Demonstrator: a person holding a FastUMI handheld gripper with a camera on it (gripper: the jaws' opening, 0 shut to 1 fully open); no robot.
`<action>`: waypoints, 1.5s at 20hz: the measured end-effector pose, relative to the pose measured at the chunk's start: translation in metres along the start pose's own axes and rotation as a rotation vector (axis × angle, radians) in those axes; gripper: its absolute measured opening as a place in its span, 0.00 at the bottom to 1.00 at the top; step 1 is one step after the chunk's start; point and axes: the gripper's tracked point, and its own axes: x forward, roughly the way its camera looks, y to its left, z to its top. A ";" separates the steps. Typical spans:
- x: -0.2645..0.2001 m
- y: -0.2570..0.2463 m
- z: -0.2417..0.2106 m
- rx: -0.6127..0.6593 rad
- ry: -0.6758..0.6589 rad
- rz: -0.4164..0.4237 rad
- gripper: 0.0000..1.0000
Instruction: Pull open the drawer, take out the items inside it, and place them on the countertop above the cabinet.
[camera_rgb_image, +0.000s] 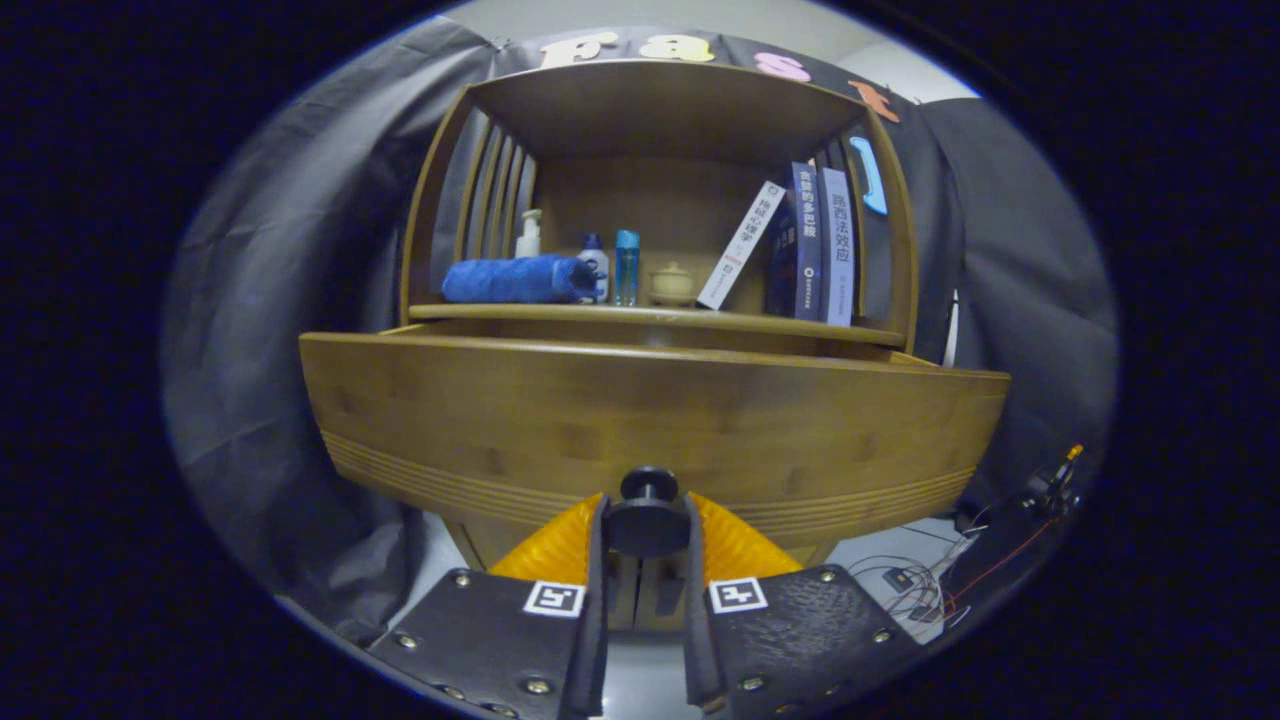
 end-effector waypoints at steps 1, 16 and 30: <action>0.000 0.000 -0.003 0.006 0.007 0.004 0.31; -0.019 0.001 -0.018 0.039 0.064 -0.007 0.31; -0.041 -0.003 0.046 -0.010 0.035 -0.052 0.89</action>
